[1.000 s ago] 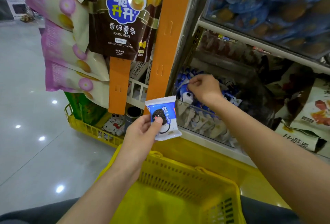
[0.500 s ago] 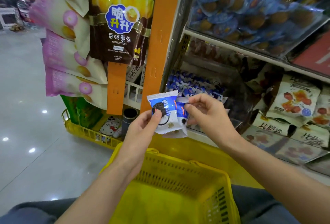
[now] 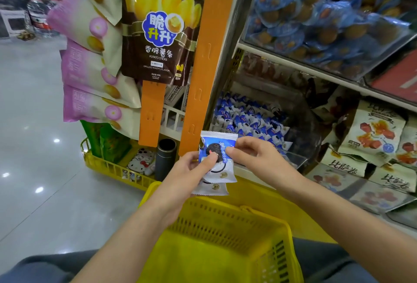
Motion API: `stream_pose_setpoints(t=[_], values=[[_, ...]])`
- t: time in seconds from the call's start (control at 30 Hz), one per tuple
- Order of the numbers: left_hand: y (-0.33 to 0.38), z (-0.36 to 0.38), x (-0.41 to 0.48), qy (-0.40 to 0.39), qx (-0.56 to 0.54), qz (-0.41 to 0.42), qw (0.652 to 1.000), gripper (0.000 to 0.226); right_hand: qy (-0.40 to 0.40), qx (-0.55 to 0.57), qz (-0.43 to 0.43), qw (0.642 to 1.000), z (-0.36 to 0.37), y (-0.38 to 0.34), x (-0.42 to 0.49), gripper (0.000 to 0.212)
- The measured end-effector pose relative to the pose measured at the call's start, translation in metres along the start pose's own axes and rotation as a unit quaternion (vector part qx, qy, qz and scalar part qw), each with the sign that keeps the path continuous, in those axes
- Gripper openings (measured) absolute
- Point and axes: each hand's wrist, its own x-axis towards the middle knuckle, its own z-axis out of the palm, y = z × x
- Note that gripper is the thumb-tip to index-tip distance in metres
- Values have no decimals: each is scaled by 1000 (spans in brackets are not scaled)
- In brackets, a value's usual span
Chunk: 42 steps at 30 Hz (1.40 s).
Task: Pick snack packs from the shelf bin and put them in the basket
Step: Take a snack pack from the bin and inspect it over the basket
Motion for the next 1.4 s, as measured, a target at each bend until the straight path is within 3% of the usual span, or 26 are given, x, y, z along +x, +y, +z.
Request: stream_pose_setpoints(t=[0.17, 0.23, 0.33, 0.4, 0.5, 0.7, 0.87, 1.0, 1.1, 1.2, 1.3, 1.4], values=[[-2, -3, 9, 91, 27, 35, 995, 40, 54, 54, -10, 997, -1, -2, 14, 18], [-2, -6, 14, 135, 14, 46, 990, 28, 122, 75, -20, 989, -9, -5, 30, 15], [0, -10, 19, 192, 38, 81, 977, 18, 236, 44, -36, 970, -25, -3, 64, 24], [1, -12, 22, 209, 58, 101, 971, 17, 259, -1, -44, 965, -27, 1, 86, 29], [3, -13, 25, 215, 61, 104, 969, 20, 219, -108, -14, 970, -22, 8, 116, 33], [1, -11, 30, 187, 56, 94, 976, 20, -27, -226, 149, 962, -14, 15, 146, 48], [-2, -7, 34, 166, 43, 90, 981, 23, -119, -266, 113, 950, -16, 16, 157, 21], [-1, -7, 35, 160, 39, 91, 982, 22, -129, -326, 93, 932, -7, 21, 164, 15], [1, -7, 35, 160, 30, 93, 982, 21, -120, -274, 111, 948, -7, 22, 163, 24], [0, -8, 35, 163, 22, 92, 982, 20, 5, -208, 68, 976, -8, 18, 150, 30], [-2, -7, 35, 163, 16, 86, 983, 17, 138, -158, -93, 973, -3, 8, 111, 14], [-7, -6, 34, 153, 32, 80, 984, 18, 49, -104, -136, 984, 11, 5, 65, 15]])
